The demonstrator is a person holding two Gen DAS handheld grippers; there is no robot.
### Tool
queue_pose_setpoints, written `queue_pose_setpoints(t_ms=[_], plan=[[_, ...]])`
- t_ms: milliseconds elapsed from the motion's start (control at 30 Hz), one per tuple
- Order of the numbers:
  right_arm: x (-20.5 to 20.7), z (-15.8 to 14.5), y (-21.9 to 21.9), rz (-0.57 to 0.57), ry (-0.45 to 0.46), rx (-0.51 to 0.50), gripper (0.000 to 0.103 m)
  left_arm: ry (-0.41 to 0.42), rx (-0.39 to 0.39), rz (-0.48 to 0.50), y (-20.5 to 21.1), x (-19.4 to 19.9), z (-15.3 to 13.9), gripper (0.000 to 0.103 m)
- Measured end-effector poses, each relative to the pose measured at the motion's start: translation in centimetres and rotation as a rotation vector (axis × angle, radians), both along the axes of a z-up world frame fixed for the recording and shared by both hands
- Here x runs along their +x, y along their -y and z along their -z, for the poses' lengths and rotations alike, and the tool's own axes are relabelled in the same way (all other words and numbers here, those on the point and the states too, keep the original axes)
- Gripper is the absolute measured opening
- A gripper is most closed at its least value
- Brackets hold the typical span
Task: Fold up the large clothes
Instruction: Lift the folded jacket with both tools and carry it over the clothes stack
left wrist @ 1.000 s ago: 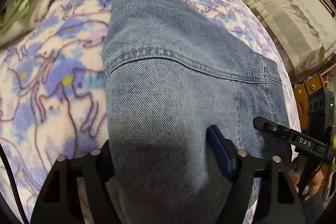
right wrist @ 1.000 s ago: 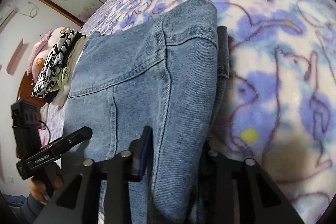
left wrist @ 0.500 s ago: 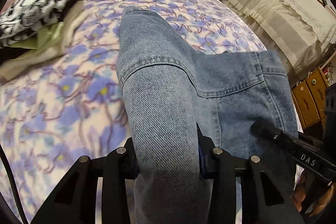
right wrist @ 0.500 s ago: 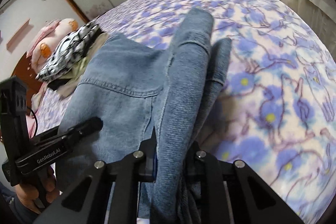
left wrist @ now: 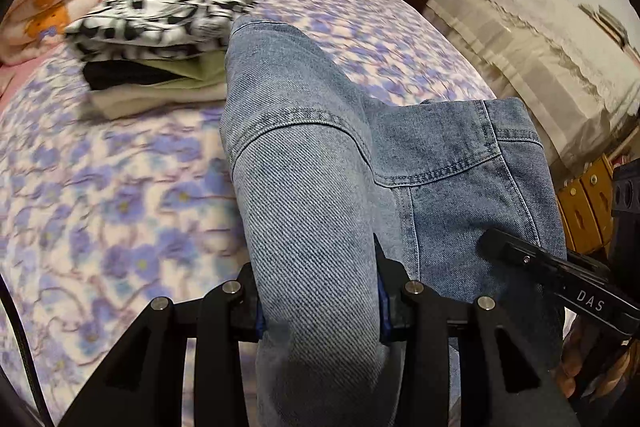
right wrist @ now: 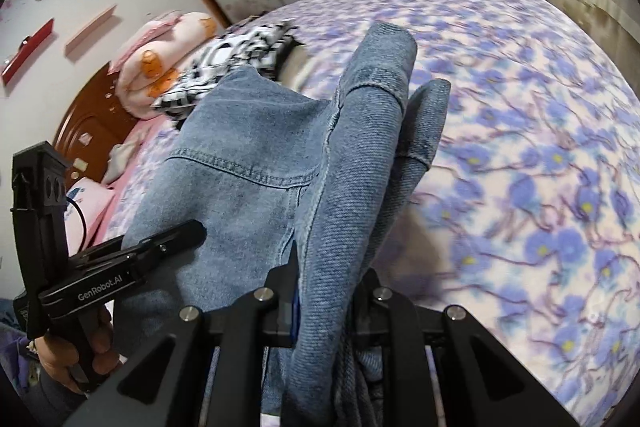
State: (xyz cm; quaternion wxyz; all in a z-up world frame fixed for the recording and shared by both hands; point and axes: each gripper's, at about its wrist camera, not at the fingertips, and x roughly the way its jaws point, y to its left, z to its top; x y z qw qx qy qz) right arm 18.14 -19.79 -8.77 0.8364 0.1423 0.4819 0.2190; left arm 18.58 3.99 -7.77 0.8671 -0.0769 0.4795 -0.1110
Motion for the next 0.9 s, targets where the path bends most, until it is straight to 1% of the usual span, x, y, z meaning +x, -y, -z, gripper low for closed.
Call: queue_pose_setpoints(t_ms=[133, 300, 400, 533, 600, 733, 833, 900], plan=[[0.5, -0.5, -3.2, -0.044, 0.022, 0.037, 0.016, 0.019, -0.014, -0.055, -3.6, -0.4, -0.3, 0.038], [2.7, 0.1, -6.1, -0.086, 0.025, 0.09, 0.016, 0.034, -0.023, -0.098, -7.1, 1.1, 0.5, 0.038], [4.3, 0.8, -7.3, -0.111, 0.006, 0.117, 0.016, -0.001, -0.03, -0.112, -8.8, 2.7, 1.1, 0.038], [5.9, 0.7, -8.9, -0.134, -0.032, 0.113, 0.016, -0.046, -0.02, -0.117, -10.1, 4.1, 0.9, 0.038], [6.4, -0.2, -9.7, -0.146, -0.048, 0.092, 0.016, -0.071, -0.018, -0.119, -10.6, 4.7, 0.2, 0.038], [7.3, -2.7, -10.7, -0.15, -0.09, 0.077, 0.016, -0.125, -0.047, -0.124, -11.9, 5.9, -1.9, 0.038], [8.1, -5.0, -11.4, -0.148, -0.113, 0.075, 0.016, -0.138, -0.049, -0.118, -12.8, 6.6, -4.3, 0.038], [8.7, -6.8, -12.0, -0.153, -0.108, 0.069, 0.016, -0.135, -0.049, -0.117, -13.5, 7.2, -6.0, 0.038]])
